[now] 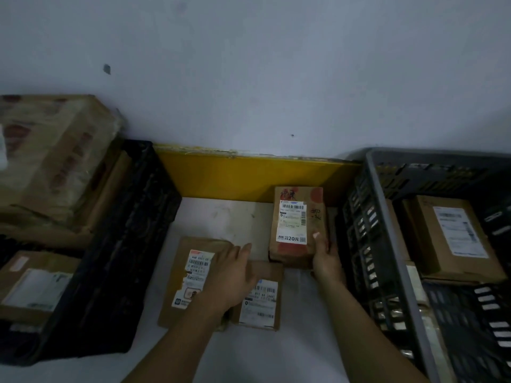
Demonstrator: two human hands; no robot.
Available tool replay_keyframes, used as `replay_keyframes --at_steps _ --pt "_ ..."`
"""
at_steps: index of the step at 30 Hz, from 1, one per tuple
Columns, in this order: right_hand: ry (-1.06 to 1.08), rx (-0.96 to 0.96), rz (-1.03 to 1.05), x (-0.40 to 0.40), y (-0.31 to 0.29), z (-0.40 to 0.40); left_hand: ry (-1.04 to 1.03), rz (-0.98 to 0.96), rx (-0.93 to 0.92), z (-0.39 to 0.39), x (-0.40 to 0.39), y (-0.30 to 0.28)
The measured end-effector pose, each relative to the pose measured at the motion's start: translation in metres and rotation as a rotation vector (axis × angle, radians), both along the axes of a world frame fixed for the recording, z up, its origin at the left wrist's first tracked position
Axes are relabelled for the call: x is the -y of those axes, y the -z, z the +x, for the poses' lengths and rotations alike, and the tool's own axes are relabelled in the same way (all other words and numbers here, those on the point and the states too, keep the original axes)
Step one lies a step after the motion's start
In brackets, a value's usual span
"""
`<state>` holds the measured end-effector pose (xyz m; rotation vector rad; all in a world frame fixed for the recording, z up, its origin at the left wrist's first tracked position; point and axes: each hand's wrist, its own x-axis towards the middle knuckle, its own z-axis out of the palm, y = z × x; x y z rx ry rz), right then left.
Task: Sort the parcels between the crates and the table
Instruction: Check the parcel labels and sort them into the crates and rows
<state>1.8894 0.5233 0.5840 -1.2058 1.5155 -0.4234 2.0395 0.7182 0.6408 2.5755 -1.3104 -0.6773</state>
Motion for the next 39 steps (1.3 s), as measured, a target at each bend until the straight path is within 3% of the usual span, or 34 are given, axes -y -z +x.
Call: replay_keyframes --at_steps 8,11,14,18,22,29,32,36,39 --pt "-0.191 -0.301 -0.115 -0.004 0.014 -0.016 0.037 0.004 0.073 -0.001 -0.011 0.012" --pt "-0.19 -0.442 -0.382 -0.034 -0.001 -0.026 0.077 -0.034 0.098 -0.012 -0.017 0.017" --pt "-0.318 -0.381 -0.64 -0.076 0.002 -0.038 0.066 0.01 0.146 -0.025 -0.022 0.024" --pt "-0.586 -0.327 -0.671 -0.118 0.029 -0.046 0.087 0.099 0.205 -0.023 -0.037 0.049" --pt "-0.787 -0.444 -0.593 -0.142 0.049 -0.053 0.075 0.104 0.162 -0.018 -0.049 0.076" --pt "-0.681 -0.174 -0.394 -0.161 0.033 -0.049 0.021 -0.009 0.084 -0.032 -0.059 0.063" --pt "-0.555 -0.038 -0.357 -0.161 0.012 -0.052 -0.047 -0.21 0.016 -0.034 -0.058 0.03" --pt "-0.439 0.127 -0.377 -0.169 -0.025 -0.053 -0.299 -0.471 -0.134 -0.039 -0.057 -0.006" --pt "-0.331 0.189 -0.418 -0.174 -0.055 -0.056 -0.461 -0.658 -0.404 -0.041 -0.053 -0.026"
